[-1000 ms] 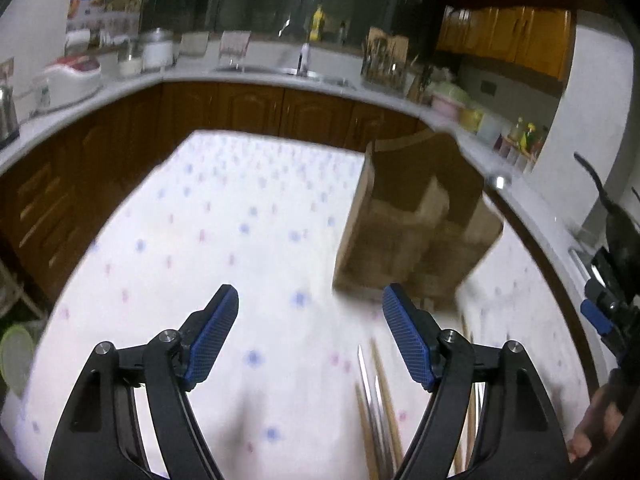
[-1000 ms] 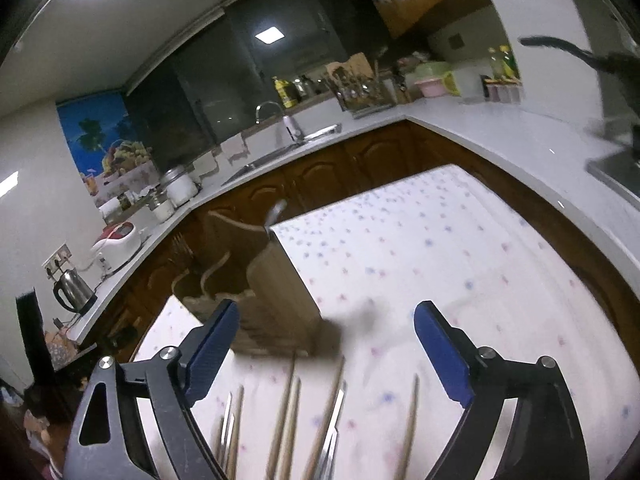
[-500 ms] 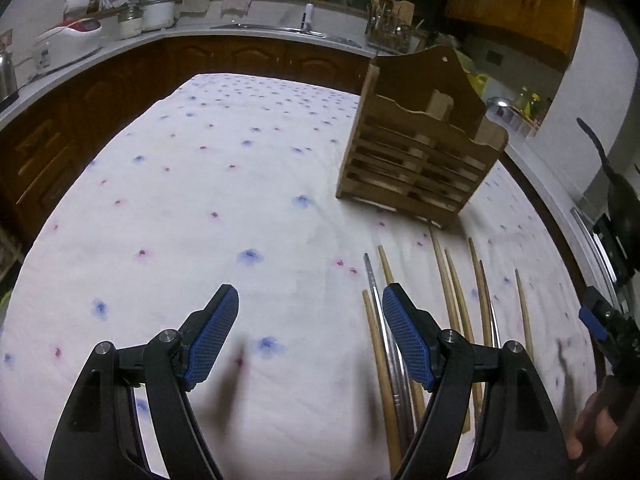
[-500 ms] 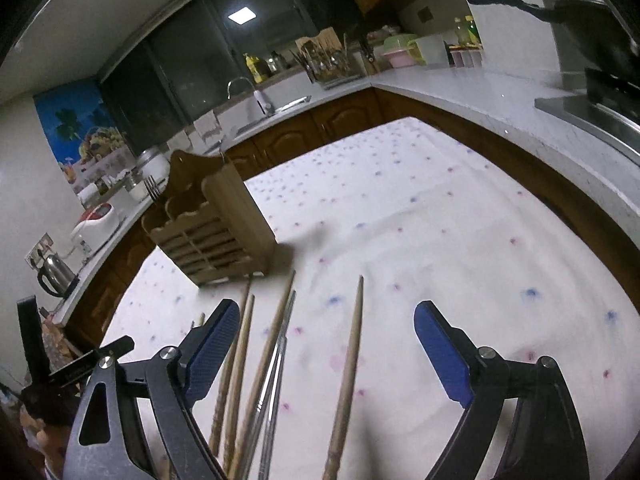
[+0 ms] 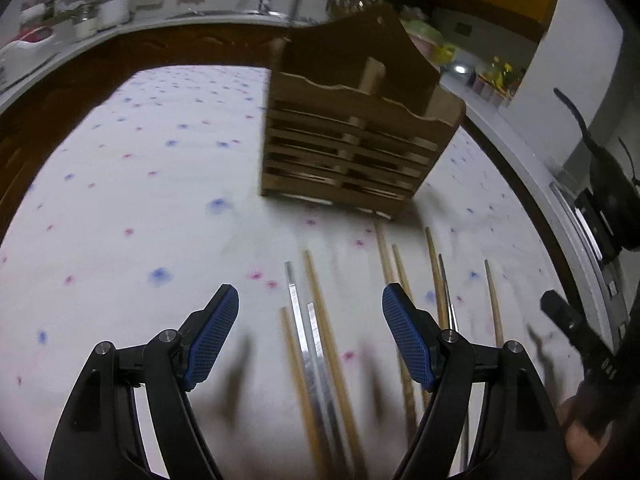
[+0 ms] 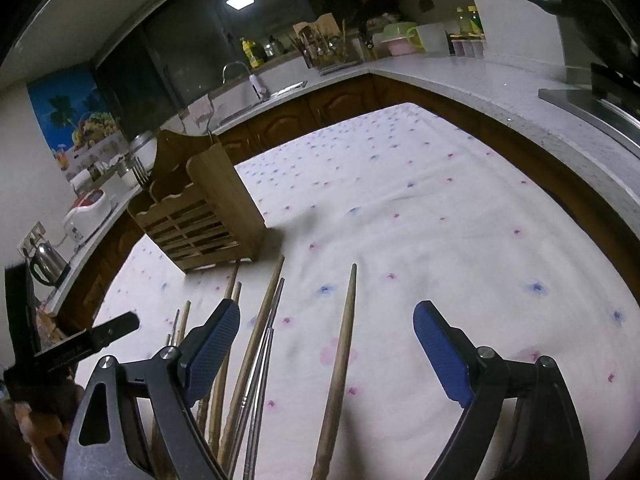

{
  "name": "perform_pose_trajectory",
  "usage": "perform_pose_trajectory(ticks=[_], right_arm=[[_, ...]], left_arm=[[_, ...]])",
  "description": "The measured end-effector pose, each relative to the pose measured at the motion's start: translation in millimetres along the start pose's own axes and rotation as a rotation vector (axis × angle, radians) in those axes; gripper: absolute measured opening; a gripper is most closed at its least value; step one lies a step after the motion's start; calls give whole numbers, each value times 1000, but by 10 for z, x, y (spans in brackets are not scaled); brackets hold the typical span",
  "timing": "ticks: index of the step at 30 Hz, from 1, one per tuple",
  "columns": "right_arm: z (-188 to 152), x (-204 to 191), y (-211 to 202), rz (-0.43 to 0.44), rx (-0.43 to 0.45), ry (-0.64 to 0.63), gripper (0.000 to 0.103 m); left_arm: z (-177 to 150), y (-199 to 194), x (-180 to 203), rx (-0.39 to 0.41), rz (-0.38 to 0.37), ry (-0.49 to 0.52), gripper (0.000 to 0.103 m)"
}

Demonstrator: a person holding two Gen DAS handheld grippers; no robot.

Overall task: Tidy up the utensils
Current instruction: 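Lower the left tool onto a chopstick while the right tool grasps a wooden chopstick, then lift the chopstick with the left tool while the right tool carries its chopstick above the holder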

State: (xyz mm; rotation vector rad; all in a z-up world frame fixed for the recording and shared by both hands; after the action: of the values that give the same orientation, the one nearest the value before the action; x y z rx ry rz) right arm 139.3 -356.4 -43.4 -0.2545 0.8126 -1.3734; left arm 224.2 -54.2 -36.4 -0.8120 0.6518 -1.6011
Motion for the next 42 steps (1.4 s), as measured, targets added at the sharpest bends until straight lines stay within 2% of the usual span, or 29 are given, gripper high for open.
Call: perform_pose_trajectory(ticks=[4, 8, 18, 22, 25, 26, 27, 28, 30, 32, 37, 42], right_arm=[[11, 3, 150, -26, -47, -26, 73], [15, 56, 293, -57, -91, -37, 59], [78, 142, 584, -101, -156, -58, 43], [57, 123, 717, -120, -188, -83, 37], [55, 52, 770, -154, -188, -136, 34], [54, 31, 785, -167, -190, -154, 29], [55, 19, 794, -180, -192, -168, 25], [54, 15, 800, -188, -193, -176, 19], [55, 14, 801, -186, -195, -182, 13], [59, 23, 787, -179, -197, -181, 8], [55, 100, 687, -105, -195, -93, 6], [61, 53, 426, -42, -157, -57, 5]], left_arm=[[139, 202, 142, -31, -18, -2, 75], [258, 398, 289, -68, -23, 18, 67], [360, 864, 582, -160, 3, 112, 42], [343, 910, 730, -136, 59, 199, 41], [298, 899, 814, -106, 90, 261, 32], [286, 891, 831, -102, 90, 276, 26], [274, 878, 846, -101, 85, 293, 19], [271, 869, 847, -102, 80, 301, 15], [258, 850, 837, -104, 74, 306, 9], [247, 815, 771, -111, 45, 281, 7], [238, 680, 513, -137, -51, 186, 5], [201, 338, 335, -105, -115, 136, 5]])
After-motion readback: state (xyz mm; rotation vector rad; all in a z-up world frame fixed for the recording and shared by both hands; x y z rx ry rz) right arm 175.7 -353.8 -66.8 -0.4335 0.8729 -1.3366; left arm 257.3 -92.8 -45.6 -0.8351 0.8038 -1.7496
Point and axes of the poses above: each gripper's, at about its wrist camera, not at the fingertips, and y roughly the way its jaws point, x to its right, z to its top, the point moved 2 cm from there along y, roughly the way its jaws point, and after that the axes turned 4 degrees about z, right-handed, at the moved point
